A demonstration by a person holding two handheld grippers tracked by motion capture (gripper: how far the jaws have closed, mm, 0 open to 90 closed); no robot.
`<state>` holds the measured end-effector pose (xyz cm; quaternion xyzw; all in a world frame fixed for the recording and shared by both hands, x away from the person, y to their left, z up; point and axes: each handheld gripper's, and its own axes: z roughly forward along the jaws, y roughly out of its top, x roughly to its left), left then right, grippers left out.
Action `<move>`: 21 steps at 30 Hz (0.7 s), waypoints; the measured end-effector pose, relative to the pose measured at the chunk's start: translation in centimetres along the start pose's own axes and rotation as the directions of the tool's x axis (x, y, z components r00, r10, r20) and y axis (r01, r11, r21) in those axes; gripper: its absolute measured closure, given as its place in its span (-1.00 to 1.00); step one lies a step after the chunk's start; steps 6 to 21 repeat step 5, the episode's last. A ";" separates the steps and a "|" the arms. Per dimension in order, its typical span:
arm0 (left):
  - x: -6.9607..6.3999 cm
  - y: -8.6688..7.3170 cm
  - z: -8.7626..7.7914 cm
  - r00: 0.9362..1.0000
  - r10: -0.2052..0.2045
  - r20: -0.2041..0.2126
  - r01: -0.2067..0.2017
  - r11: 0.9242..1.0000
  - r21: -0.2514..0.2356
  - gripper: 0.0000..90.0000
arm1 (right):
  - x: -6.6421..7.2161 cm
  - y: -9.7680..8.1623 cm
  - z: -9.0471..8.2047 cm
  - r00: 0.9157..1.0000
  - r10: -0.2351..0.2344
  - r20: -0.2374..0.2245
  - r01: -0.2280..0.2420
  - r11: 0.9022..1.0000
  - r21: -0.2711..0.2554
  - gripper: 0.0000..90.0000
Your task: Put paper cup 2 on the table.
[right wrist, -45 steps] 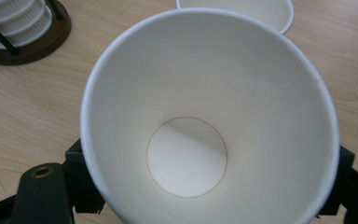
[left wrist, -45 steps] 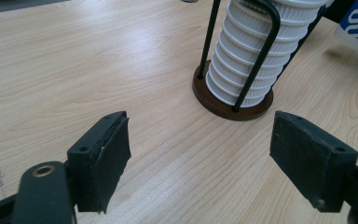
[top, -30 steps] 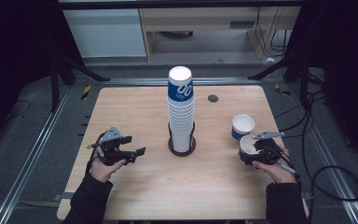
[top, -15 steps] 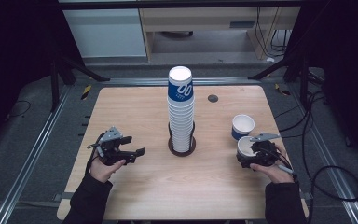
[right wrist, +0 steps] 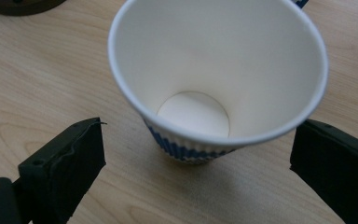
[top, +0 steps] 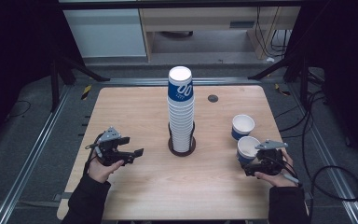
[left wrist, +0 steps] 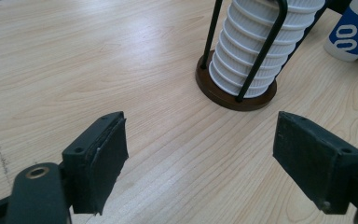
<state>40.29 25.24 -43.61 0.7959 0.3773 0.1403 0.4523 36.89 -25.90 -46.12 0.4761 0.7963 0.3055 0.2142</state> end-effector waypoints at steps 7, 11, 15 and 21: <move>0.4 -0.1 -0.1 1.000 -0.010 -0.006 0.010 1.000 0.003 -0.62 | 0.2 -0.8 -0.6 1.000 0.008 -0.018 -0.008 1.000 -0.007 -0.93; 0.4 -0.1 -0.1 1.000 -0.010 -0.006 0.010 1.000 0.003 -0.62 | 0.2 -0.8 -0.6 1.000 0.008 -0.018 -0.008 1.000 -0.007 -0.93; 0.4 -0.1 -0.1 1.000 -0.010 -0.006 0.010 1.000 0.003 -0.62 | 0.2 -0.8 -0.6 1.000 0.008 -0.018 -0.008 1.000 -0.007 -0.93; 0.4 -0.1 -0.1 1.000 -0.010 -0.006 0.010 1.000 0.003 -0.62 | 0.2 -0.8 -0.6 1.000 0.008 -0.018 -0.008 1.000 -0.007 -0.93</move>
